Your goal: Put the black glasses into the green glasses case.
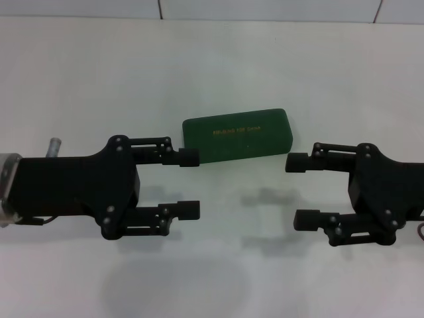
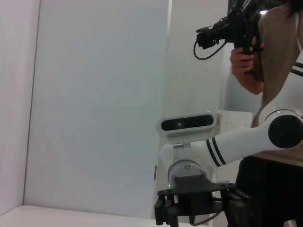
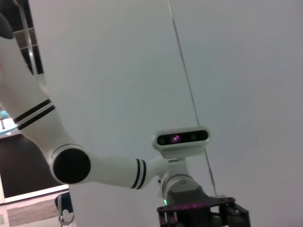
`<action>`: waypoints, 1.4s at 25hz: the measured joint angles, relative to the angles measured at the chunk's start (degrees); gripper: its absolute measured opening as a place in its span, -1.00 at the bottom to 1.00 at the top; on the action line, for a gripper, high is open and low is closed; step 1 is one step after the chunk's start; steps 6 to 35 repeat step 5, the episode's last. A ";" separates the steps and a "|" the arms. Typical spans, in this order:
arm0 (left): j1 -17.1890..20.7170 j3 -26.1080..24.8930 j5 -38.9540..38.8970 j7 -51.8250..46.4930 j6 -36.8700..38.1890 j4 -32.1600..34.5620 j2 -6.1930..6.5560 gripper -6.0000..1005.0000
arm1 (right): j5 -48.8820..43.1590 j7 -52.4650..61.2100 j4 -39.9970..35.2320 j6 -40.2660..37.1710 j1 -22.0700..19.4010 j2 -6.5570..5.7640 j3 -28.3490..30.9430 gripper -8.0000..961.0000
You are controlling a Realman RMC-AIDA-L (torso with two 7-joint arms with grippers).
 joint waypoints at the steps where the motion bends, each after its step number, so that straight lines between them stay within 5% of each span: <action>1: 0.02 0.00 -0.01 0.00 0.00 -0.02 0.02 0.30 | 0.24 -0.28 0.00 -0.02 0.01 0.00 -0.38 0.54; 35: 0.18 0.00 0.00 0.02 0.00 -0.07 0.03 0.30 | 1.24 -0.77 0.00 -0.04 -0.17 -0.01 -0.95 0.54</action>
